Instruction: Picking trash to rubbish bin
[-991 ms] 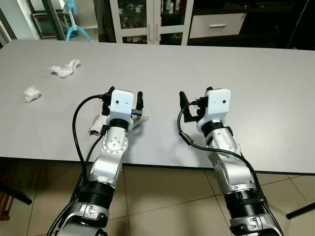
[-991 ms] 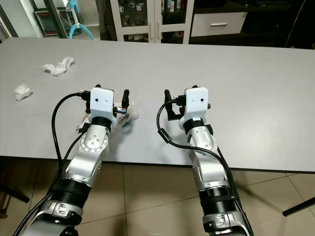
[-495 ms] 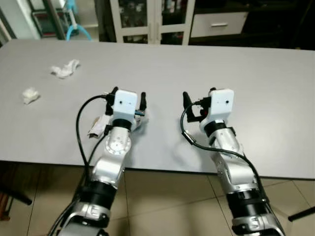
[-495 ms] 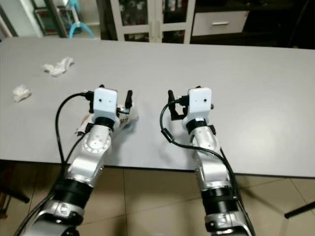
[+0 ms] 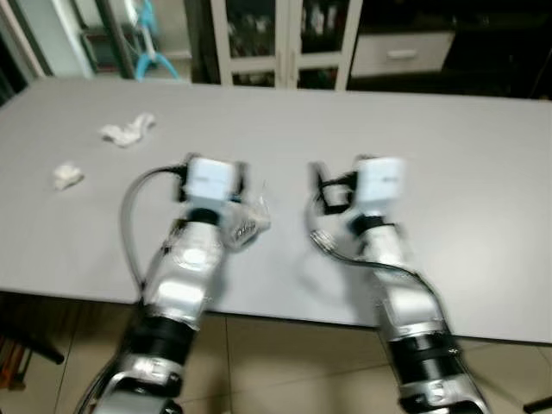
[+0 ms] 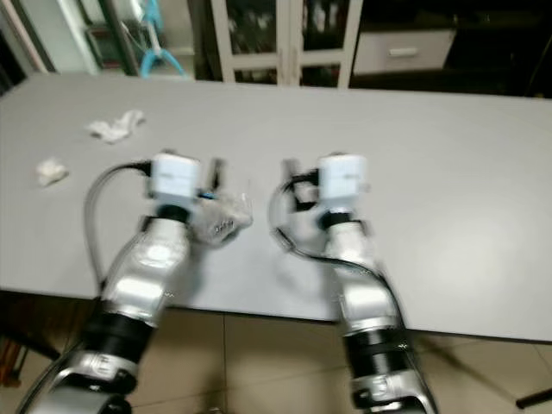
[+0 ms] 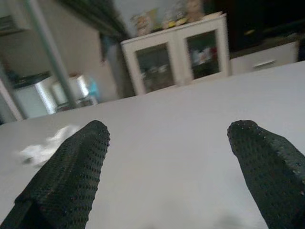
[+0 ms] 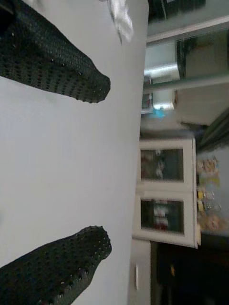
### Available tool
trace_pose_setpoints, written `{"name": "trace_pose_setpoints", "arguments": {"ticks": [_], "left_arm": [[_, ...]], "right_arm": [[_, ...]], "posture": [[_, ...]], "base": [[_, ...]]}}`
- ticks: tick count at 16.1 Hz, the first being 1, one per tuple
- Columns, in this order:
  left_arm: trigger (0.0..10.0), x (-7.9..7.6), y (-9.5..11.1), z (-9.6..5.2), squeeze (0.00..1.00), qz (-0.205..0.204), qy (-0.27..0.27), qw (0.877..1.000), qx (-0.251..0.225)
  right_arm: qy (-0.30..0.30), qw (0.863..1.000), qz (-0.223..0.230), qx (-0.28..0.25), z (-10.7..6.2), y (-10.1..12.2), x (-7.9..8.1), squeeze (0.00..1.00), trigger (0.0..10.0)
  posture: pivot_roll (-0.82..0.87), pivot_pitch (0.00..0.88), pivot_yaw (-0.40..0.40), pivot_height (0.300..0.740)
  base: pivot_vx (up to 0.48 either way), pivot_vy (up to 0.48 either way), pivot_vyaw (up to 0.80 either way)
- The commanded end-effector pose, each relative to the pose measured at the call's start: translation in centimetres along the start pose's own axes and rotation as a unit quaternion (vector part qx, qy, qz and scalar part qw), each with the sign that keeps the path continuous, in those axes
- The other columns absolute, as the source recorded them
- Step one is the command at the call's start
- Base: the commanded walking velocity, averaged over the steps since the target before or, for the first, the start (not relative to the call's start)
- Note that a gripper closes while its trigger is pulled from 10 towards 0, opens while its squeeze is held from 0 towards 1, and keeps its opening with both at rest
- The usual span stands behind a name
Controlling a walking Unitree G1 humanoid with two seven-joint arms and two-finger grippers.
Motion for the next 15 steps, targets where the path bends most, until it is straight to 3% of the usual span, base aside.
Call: {"name": "trace_pose_setpoints", "arguments": {"ticks": [1, 8, 12, 15], "left_arm": [[10.0, -1.0, 0.8, 0.1, 0.0, -0.008, -0.009, 1.0, -0.011], [10.0, -1.1, 2.1, -0.1, 0.0, -0.012, -0.027, 0.999, -0.035], [10.0, -0.7, 4.3, -0.6, 0.0, 0.001, -0.04, 0.997, -0.062], [10.0, -2.7, 4.4, -1.8, 0.0, -0.01, -0.131, 0.99, -0.057]], "right_arm": [[-0.016, 1.0, -0.007, 0.0, 0.0, 0.2, -1.2, 0.0, 10.0], [-0.016, 1.0, -0.007, 0.0, 0.0, 0.2, -1.3, 0.0, 10.0], [-0.016, 1.0, -0.007, 0.001, 0.0, 0.2, -1.3, 0.0, 10.0], [-0.014, 1.0, -0.005, 0.002, 0.1, 0.0, -1.1, 0.0, 10.0]], "posture": [[-0.03, 0.074, 0.028, 0.74], [-0.03, 0.077, 0.029, 0.74], [-0.02, 0.079, 0.031, 0.74], [-0.02, 0.076, 0.034, 0.74]], "base": [[0.0, 0.0, 0.0], [0.0, 0.0, 0.0], [0.0, 0.0, 0.0], [0.0, 0.0, 0.0]]}}
Point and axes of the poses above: a point about 5 cm out from each wrist's last joint towards the gripper, its own z axis pointing out of the wrist towards the gripper, its own y axis along the axis of the wrist's last joint, x = y × z, the point moved 4 cm from there along z, pointing out of the wrist towards the gripper, and after that the axes turned 7 degrees about z, right-handed, at the moved point
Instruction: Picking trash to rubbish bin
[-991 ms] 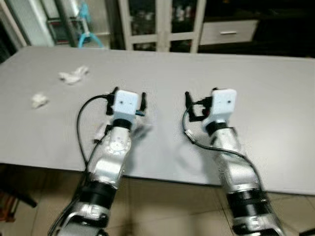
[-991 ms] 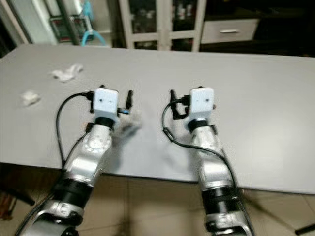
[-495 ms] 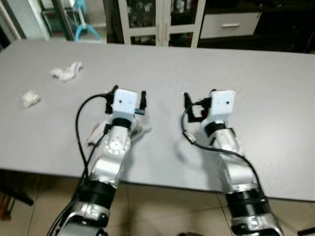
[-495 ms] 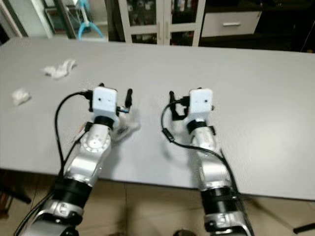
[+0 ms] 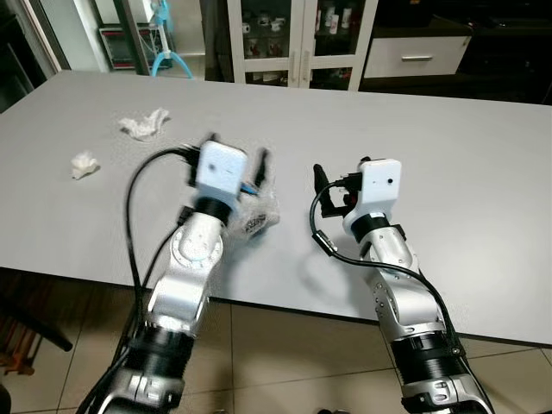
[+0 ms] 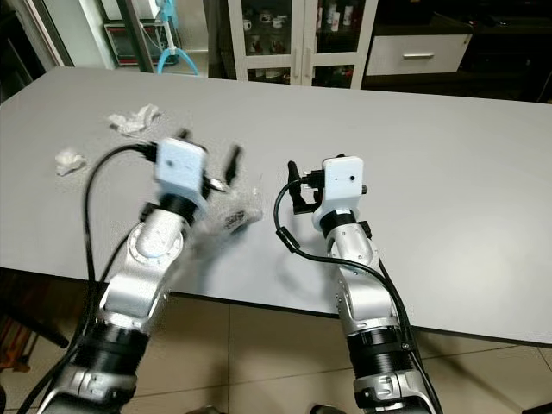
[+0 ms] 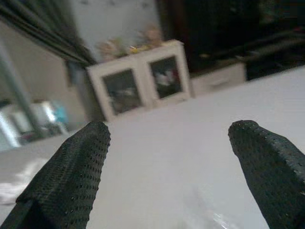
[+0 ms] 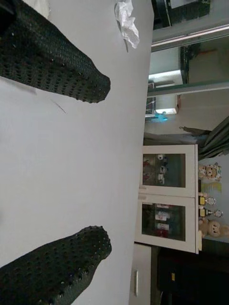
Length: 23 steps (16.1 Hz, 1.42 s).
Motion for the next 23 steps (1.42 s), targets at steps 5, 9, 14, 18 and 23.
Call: {"name": "trace_pose_setpoints", "arguments": {"ticks": [5, 9, 14, 18, 23], "left_arm": [[10.0, -0.7, -3.4, -0.6, 0.0, 0.007, -0.021, 0.997, 0.077], [10.0, -0.6, -3.3, -0.4, 0.0, 0.009, -0.021, 0.997, 0.078], [10.0, -0.7, -3.3, -0.5, 0.0, 0.009, -0.02, 0.997, 0.077], [10.0, -0.8, -3.2, -0.4, 0.0, 0.009, -0.019, 0.997, 0.076], [10.0, -0.8, -3.3, -0.4, 0.0, 0.016, -0.021, 0.997, 0.076]], "right_arm": [[0.091, 0.995, 0.018, 0.039, -0.4, -0.9, 2.5, 0.0, 10.0], [0.179, 0.981, -0.002, 0.077, -1.6, -2.1, 4.4, 0.0, 10.0], [0.239, 0.965, 0.0, 0.107, -2.8, -2.6, 5.1, 0.0, 10.0], [0.252, 0.961, -0.004, 0.116, -3.1, -2.7, 5.4, 0.0, 10.0], [0.257, 0.956, -0.026, 0.141, -3.7, -3.7, 4.8, 0.0, 10.0]], "posture": [[-0.03, 0.071, 0.037, 0.74], [-0.03, 0.066, 0.034, 0.74], [-0.04, 0.062, 0.032, 0.74], [-0.04, 0.067, 0.03, 0.74], [-0.03, 0.077, 0.028, 0.74]], "base": [[0.0, 0.0, 0.0], [0.0, 0.0, 0.0], [0.0, 0.0, 0.0], [0.0, 0.0, 0.0], [0.0, 0.0, 0.0]]}}
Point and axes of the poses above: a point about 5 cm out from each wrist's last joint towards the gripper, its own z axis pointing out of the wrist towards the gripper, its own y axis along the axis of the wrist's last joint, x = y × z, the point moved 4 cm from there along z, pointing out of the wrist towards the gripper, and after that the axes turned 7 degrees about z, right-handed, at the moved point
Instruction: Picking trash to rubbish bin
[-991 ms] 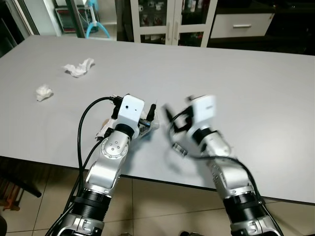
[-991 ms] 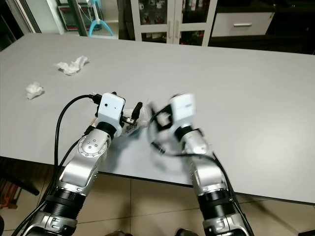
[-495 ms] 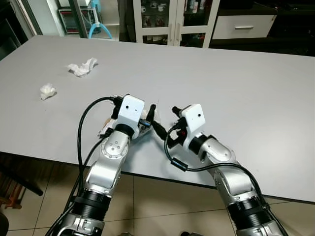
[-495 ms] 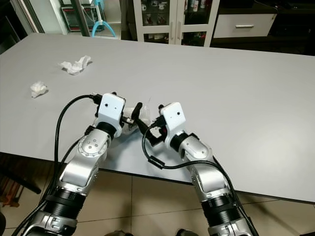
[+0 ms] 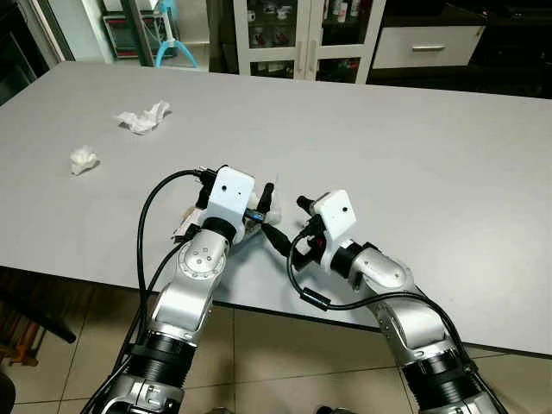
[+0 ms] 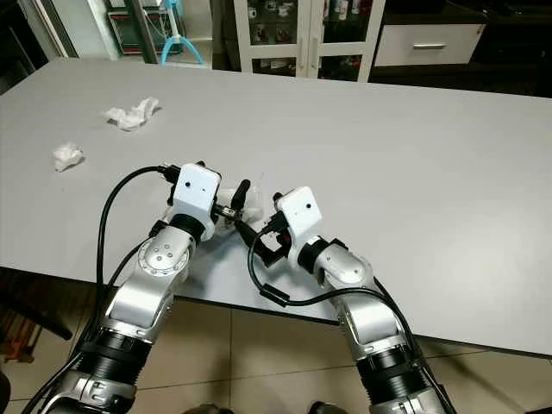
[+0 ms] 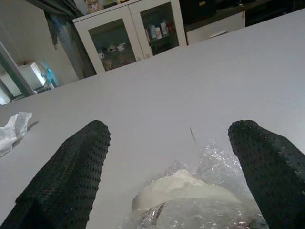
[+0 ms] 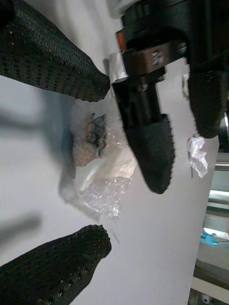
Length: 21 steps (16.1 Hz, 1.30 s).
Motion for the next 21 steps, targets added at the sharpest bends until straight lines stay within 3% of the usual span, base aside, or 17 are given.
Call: {"name": "trace_pose_setpoints", "arguments": {"ticks": [1, 4, 8, 12, 15, 21], "left_arm": [[10.0, 0.1, 0.1, 0.1, 0.0, 0.005, 0.002, 1.0, 0.0], [10.0, 0.0, 0.0, 0.2, 0.0, 0.005, 0.0, 1.0, 0.0], [10.0, -0.5, -0.6, 1.0, 0.0, 0.002, -0.001, 1.0, 0.008], [10.0, -1.8, -3.2, 2.3, 0.0, -0.005, -0.011, 0.998, 0.056], [10.0, -2.0, -3.9, 2.6, 0.0, 0.003, -0.012, 0.997, 0.074], [10.0, -0.7, -6.3, 2.3, 0.0, 0.047, 0.035, 0.99, 0.126]], "right_arm": [[0.003, 1.0, -0.007, 0.012, -0.3, -0.4, -0.2, 0.0, 10.0], [-0.007, 1.0, -0.011, 0.014, -0.6, -0.2, -0.8, 0.0, 10.0], [-0.003, 1.0, -0.011, 0.01, -0.4, 0.0, -0.5, 0.0, 10.0], [0.002, 1.0, -0.009, 0.003, -0.4, 0.3, -0.1, 0.0, 10.0], [0.005, 1.0, -0.005, 0.002, -0.5, 0.2, 0.2, 0.0, 10.0], [0.005, 1.0, -0.001, 0.003, -0.6, 0.0, 0.4, 0.0, 10.0]], "posture": [[-0.03, 0.078, 0.029, 0.74], [-0.03, 0.081, 0.029, 0.74], [-0.03, 0.081, 0.03, 0.74], [-0.05, 0.085, 0.03, 0.74], [-0.05, 0.094, 0.03, 0.74], [-0.05, 0.107, 0.028, 0.74]], "base": [[0.0, 0.0, 0.0], [0.0, 0.0, 0.0], [0.0, 0.0, 0.0], [0.0, 0.0, 0.0], [0.0, 0.0, 0.0], [0.0, 0.0, 0.0]]}}
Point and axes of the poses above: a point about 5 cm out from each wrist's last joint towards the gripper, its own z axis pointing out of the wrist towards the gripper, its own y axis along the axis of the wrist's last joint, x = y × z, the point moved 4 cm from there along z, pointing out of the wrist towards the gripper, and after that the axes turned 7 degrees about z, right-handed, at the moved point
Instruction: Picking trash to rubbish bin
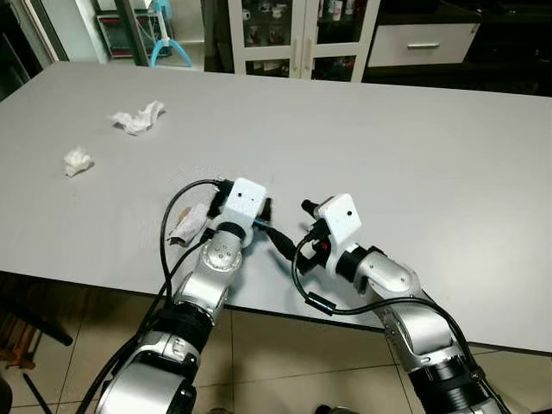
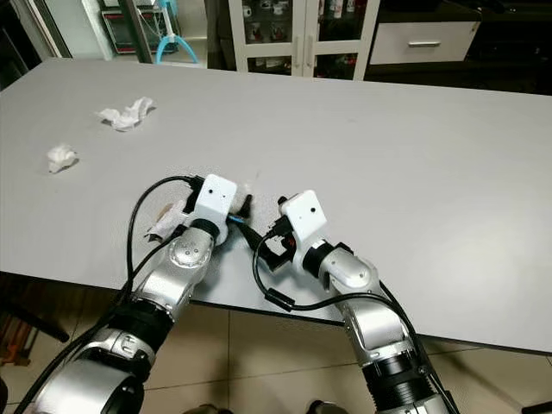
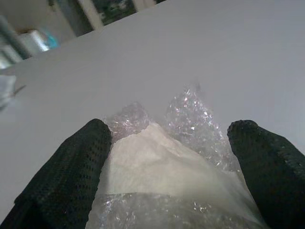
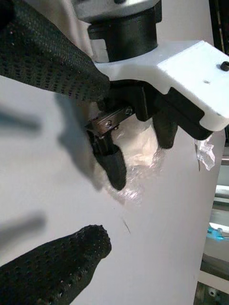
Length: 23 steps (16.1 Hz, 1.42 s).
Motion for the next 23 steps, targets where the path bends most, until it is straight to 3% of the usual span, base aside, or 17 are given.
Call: {"name": "trace_pose_setpoints", "arguments": {"ticks": [1, 4, 6, 12, 18, 23], "left_arm": [[10.0, 0.9, -1.6, -0.1, 0.0, 0.021, 0.028, 0.999, 0.037], [10.0, 1.2, 0.9, 0.3, 0.0, 0.018, 0.029, 0.999, -0.018], [10.0, 1.2, 3.6, 0.4, 0.0, 0.022, 0.018, 0.997, -0.067], [10.0, 1.0, 5.3, 0.2, 0.0, -0.004, 0.01, 0.996, -0.09], [10.0, 3.7, 6.3, -0.6, 0.0, 0.011, 0.048, 0.996, -0.075], [10.0, 4.1, 5.5, -2.1, 0.0, -0.007, 0.037, 0.999, -0.017]], "right_arm": [[0.009, 1.0, -0.001, -0.003, 0.0, 0.3, 0.5, 0.0, 10.0], [0.009, 1.0, 0.0, -0.003, -0.1, 0.3, 0.5, 0.0, 10.0], [0.008, 1.0, 0.0, -0.001, -0.1, 0.2, 0.4, 0.0, 10.0], [0.01, 1.0, -0.002, 0.0, 0.2, 0.1, 0.5, 0.0, 10.0], [0.008, 1.0, -0.003, -0.002, 0.3, 0.1, 0.5, 0.0, 10.0], [0.012, 1.0, -0.002, -0.001, 0.4, 0.0, 0.6, 0.0, 10.0]], "posture": [[-0.05, 0.107, 0.028, 0.74], [-0.05, 0.107, 0.027, 0.74], [-0.05, 0.104, 0.027, 0.74], [-0.05, 0.094, 0.03, 0.74], [-0.05, 0.083, 0.038, 0.74], [-0.03, 0.071, 0.041, 0.74]], "base": [[0.0, 0.0, 0.0], [0.0, 0.0, 0.0], [0.0, 0.0, 0.0], [0.0, 0.0, 0.0], [0.0, 0.0, 0.0], [0.0, 0.0, 0.0]]}}
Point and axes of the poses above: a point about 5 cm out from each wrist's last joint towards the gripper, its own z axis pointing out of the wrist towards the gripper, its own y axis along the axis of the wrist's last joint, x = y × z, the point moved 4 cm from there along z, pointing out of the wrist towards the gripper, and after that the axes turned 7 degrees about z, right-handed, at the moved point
